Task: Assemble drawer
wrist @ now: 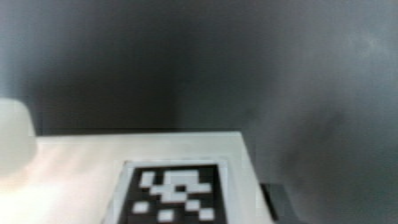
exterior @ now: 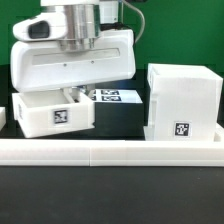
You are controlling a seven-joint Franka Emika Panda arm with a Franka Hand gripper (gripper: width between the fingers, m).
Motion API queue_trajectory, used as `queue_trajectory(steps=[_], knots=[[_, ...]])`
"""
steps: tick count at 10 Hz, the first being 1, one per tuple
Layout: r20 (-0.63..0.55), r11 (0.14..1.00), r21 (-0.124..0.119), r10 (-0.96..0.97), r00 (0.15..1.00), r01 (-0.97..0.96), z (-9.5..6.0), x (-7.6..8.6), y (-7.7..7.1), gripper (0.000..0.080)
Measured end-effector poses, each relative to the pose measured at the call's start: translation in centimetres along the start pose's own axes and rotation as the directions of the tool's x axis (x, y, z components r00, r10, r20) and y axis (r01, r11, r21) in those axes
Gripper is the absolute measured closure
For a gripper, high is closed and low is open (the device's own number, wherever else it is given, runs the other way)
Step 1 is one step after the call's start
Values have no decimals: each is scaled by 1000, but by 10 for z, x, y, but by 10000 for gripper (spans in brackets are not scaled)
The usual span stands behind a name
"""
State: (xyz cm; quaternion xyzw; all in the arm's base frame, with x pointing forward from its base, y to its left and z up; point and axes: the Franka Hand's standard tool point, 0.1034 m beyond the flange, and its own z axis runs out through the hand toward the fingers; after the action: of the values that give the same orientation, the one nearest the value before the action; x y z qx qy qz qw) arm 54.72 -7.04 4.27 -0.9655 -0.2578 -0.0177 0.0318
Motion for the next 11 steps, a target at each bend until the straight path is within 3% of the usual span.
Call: queue_trajectory(steps=[2, 7, 8, 11], knots=[[13, 987, -6, -162, 987, 162, 0, -2, -7, 757], [18, 897, 0, -441, 897, 441, 3, -7, -2, 757], [16, 870, -11, -493, 870, 493, 3, -8, -1, 757], [46, 722, 2, -692, 721, 692, 7, -12, -8, 757]])
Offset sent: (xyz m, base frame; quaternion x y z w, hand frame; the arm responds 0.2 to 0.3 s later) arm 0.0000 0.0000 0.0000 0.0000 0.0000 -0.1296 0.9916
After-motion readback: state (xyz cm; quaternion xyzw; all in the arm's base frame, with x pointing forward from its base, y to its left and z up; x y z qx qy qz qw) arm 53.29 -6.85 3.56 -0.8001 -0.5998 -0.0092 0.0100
